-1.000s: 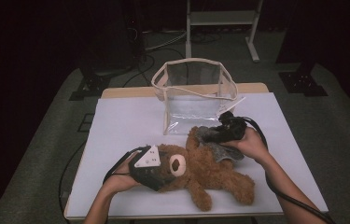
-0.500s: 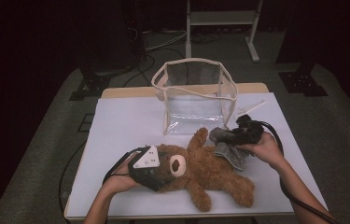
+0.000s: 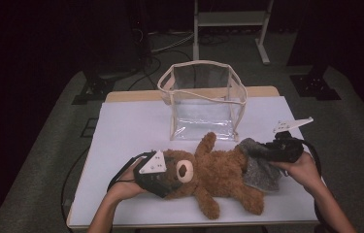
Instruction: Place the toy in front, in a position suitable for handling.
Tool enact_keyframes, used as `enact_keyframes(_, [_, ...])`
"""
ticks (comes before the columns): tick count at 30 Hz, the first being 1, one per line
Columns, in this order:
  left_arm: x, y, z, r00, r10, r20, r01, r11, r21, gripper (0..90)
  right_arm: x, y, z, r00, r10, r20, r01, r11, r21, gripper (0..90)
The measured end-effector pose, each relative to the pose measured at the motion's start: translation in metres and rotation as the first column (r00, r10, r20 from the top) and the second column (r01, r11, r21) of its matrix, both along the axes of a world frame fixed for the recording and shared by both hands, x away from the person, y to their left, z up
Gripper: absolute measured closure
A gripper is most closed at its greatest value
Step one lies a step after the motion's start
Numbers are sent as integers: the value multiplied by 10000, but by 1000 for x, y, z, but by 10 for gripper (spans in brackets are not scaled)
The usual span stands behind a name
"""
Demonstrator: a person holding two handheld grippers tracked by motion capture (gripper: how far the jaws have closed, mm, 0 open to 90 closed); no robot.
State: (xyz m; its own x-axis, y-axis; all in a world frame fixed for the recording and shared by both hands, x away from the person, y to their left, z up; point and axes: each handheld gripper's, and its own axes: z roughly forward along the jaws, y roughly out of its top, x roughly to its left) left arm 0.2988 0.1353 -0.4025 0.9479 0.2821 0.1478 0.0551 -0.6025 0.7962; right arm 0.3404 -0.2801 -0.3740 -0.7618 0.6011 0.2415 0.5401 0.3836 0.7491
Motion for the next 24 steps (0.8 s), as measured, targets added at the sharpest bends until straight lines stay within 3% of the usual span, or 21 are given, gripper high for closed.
enact_keyframes(1, [0, 0, 0, 10000, 55, 38, -55, 10000, -12, 173, -10, 13, 5, 9985, 514, 188, -515, 9987, 36, 650])
enact_keyframes(4, [1, 0, 0, 9999, 127, 35, -127, 9999, -26, 173, -24, 34, 12, 9912, 1212, 525, -1214, 9926, 20, 649])
enact_keyframes(8, [2, 1, -1, 9994, 337, 3, -336, 9993, -156, 173, -42, 60, 21, 9758, 1934, 1022, -1951, 9808, 68, 647])
enact_keyframes(10, [3, 1, 0, 9994, 339, -18, -340, 9993, -170, 171, -46, 67, 21, 9708, 2087, 1183, -2068, 9780, -277, 648])
enact_keyframes(12, [2, 2, 1, 9995, 320, 49, -320, 9994, -115, 163, -45, 67, 17, 9712, 2039, 1230, -2001, 9789, -420, 648])
enact_keyframes(19, [5, 17, 5, 9990, 442, -96, -441, 9990, 47, 146, -41, 43, -1, 9872, 1171, 1082, -1226, 9914, 462, 646])
enact_keyframes(22, [5, 21, 3, 9984, 347, -445, -352, 9993, -105, 219, -42, 34, -8, 9898, 866, 1127, -949, 9929, 710, 646])
enact_keyframes(24, [5, 21, 1, 9984, 316, -465, -322, 9994, -112, 259, -43, 30, -12, 9917, 697, 1079, -786, 9936, 805, 637])
